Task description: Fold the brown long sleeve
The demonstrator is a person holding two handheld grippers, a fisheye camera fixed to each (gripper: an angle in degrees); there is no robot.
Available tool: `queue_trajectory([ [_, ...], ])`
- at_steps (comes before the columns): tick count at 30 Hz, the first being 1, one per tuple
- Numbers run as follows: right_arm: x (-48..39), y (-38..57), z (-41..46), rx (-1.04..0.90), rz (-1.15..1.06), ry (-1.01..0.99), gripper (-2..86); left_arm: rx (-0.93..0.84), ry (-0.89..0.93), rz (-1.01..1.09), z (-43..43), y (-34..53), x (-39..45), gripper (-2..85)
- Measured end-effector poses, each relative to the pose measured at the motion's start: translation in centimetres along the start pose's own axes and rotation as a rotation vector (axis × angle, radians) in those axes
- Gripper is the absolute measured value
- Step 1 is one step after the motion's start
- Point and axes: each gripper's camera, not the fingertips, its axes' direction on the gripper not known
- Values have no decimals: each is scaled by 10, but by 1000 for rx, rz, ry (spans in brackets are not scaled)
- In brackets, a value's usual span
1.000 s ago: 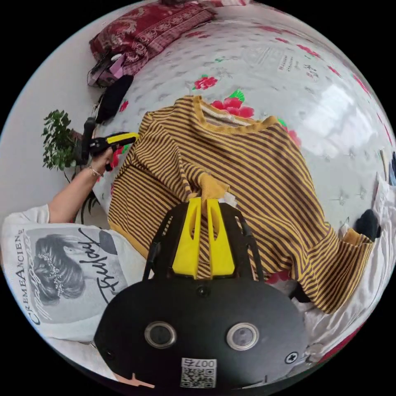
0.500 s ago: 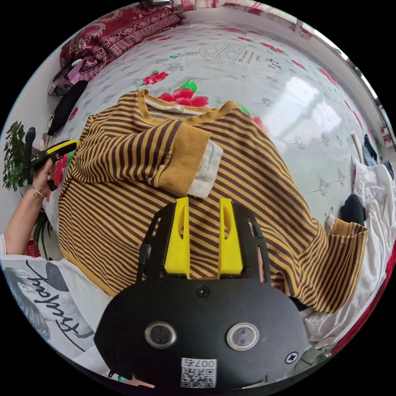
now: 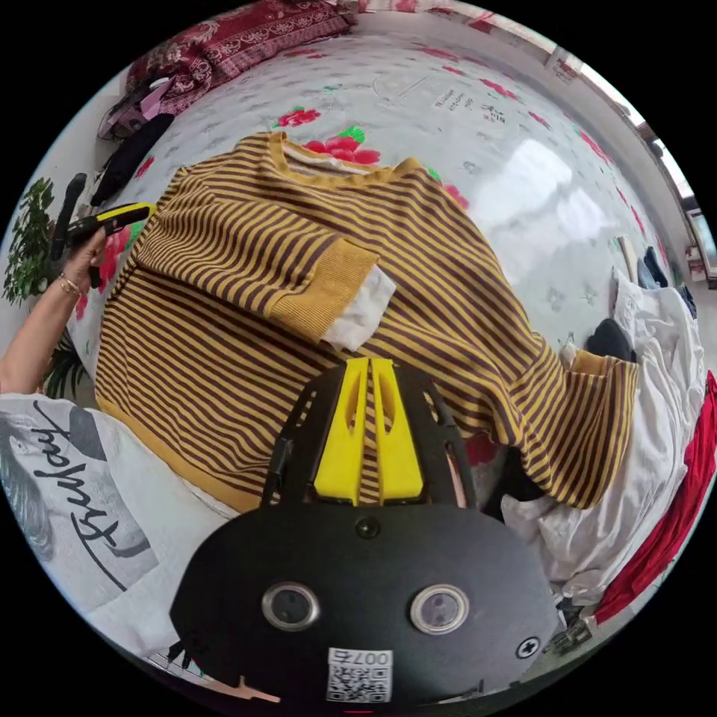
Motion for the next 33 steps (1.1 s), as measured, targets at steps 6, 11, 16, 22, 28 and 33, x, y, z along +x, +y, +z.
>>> queue_trajectory([
  [6,-7,0,-38,311,44,-100,42,181,99,175,-35,-22,18,0],
  [11,-26,-32,4,174,19,-117,51,0,23,366,22,-53,51,-2],
  [16,-38,-9,17,296,20,-29,40,45,35,206,28,-50,18,-9],
  [22,1,35,-21,465,245,-195,28,66,35,3,3,-40,-2,-10],
  [28,81,144,-76,629,530,339,57,144,138,-29,-42,36,-20,-10],
  [33,160,158,-33,359,658,217,60,38,145,-28,-40,93,-15,-10],
])
